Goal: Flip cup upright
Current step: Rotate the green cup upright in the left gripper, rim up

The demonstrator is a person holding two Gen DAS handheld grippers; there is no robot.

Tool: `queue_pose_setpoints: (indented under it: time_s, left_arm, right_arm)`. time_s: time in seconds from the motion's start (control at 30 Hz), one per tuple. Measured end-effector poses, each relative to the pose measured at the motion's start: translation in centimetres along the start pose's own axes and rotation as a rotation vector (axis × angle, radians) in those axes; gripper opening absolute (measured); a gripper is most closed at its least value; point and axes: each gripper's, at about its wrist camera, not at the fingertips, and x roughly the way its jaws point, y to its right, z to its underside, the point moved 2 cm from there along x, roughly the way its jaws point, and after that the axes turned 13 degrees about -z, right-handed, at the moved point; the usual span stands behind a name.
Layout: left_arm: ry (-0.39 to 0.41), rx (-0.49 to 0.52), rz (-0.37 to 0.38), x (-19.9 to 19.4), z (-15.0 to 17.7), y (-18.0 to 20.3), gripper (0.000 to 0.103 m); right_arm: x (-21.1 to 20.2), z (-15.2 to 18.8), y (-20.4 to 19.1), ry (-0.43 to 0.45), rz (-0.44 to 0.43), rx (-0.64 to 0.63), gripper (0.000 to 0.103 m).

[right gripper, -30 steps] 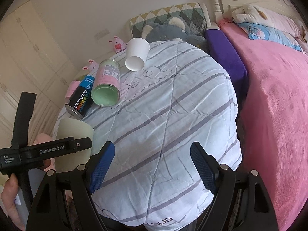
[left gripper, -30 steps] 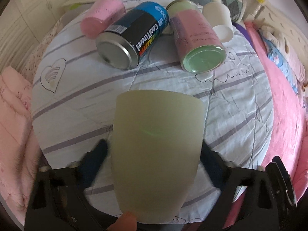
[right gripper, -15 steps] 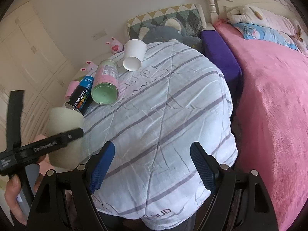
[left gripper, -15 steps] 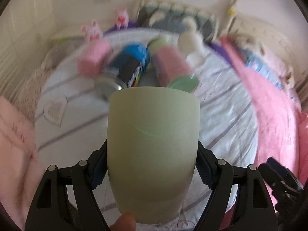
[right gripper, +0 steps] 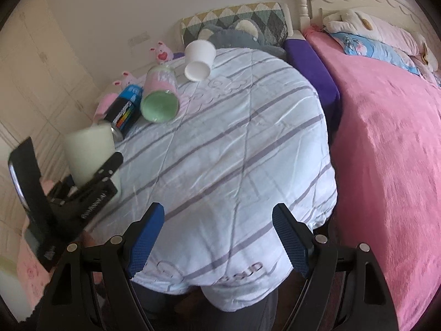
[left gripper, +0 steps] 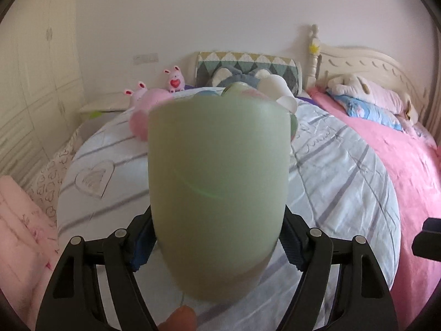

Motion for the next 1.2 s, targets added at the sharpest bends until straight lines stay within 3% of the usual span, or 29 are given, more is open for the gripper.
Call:
queue_pose_setpoints:
  time_s: [0.2,0.3,0.37,0.4,0.5,0.63,0.73,0.87,1.03,1.1,1.2]
  left_arm:
    - [0.023,0.015,0.036,-1.1,0.4,-0.5,0.078]
    - [-0.003,0.033,0.047,-0.8,-0.1,-0.8,0.079]
    - [-0.040,0.060,0.043,-0.3,-1.0,-0.6,0.084]
    - [-0.067,0.075,0.054,0.1,-1.5,-0.4,0.092]
    - [-0.154,0.075,0.091,1.0,-2.4,-0.3,0.093]
    - [-0.327,0.026,0.121,3.8,-3.6,-0.3,0.093]
    - [-0.392,-0.002,0.106,5.1,-4.1,-0.3,0.083]
    - [-0.442,-0.008,0.105,6.0,-4.3,0.1,0.079]
    - [-0.434,-0.034,0.140,5.8,-4.8,-0.3,0.079]
    - [-0.342,-0.034,0.136,4.2,-4.8,-0.6,0.079]
    - [-0.140,-0.023,0.148,0.6,-4.3,-0.8,0.079]
  right_arm:
    - [0.2,0.4,-2.0,-0.006,0.023,-0.026,0.082]
    - [0.2,0.3,-2.7,-0.003,0.031,-0.030,0.082]
    - [0.1,0.3,-3.1,0.003,0.038,-0.033,0.082]
    - [0.0,0.3,-3.2,0.006,0.038,-0.032,0.082]
    - [0.1,0.1,-3.6,0.009,0.036,-0.039,0.082]
    - [0.6,-0.2,-4.0,0.002,0.026,-0.045,0.082]
    - [1.0,-0.3,-4.1,-0.007,0.018,-0.053,0.082]
    - [1.3,-0.4,-3.7,-0.015,0.014,-0.052,0.082]
    - [1.4,-0.6,-3.4,-0.018,0.010,-0.050,0.082]
    - [1.4,-0.6,-3.3,-0.018,0.007,-0.054,0.082]
    - [1.4,-0.5,-3.0,-0.020,0.008,-0.050,0.082]
